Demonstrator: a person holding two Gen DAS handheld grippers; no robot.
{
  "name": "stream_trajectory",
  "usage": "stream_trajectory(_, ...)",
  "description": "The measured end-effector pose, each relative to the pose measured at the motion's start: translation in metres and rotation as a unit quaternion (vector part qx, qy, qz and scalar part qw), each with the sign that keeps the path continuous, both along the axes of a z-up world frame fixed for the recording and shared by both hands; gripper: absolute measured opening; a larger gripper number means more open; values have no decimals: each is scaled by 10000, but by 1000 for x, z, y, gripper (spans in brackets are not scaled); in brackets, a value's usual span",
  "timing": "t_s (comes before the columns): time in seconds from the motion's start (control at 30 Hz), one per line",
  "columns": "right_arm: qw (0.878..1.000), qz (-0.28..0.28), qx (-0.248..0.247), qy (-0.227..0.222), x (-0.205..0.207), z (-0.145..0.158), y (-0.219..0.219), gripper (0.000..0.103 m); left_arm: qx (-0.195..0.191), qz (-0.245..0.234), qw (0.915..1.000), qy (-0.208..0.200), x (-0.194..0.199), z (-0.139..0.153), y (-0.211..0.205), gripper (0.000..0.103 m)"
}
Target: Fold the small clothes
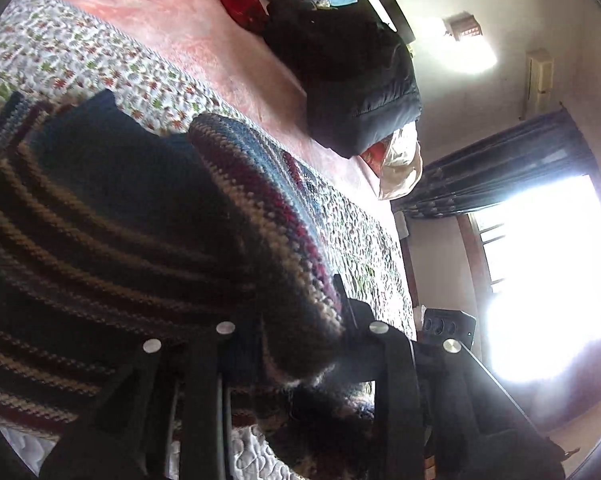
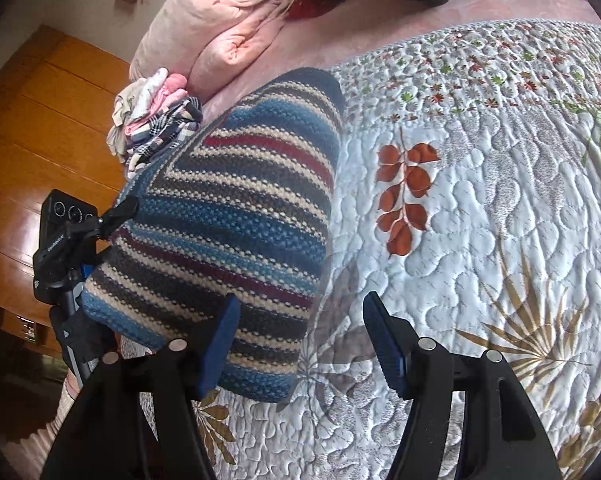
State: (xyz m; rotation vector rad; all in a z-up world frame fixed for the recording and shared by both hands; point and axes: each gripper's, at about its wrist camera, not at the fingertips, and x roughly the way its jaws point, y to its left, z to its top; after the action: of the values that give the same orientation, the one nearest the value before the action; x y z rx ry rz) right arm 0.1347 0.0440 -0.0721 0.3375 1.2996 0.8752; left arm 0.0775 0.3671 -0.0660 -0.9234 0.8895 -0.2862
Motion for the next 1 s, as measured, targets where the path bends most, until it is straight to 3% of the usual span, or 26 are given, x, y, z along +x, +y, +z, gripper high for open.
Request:
stream_trajectory(0.37, 9982, 587, 73, -14, -22, -1, 76, 66, 179, 714, 9971, 189, -35, -4, 81, 26)
stream_trajectory(0.63, 9946, 987, -297, -113, -42, -7, 124, 67, 281, 1067, 9933, 329, -54, -12, 130, 26)
stream_trajectory(1.0, 9924, 1035, -657, -92, -52, -26, 147, 67, 341, 952, 9934, 537, -62, -52, 139, 27)
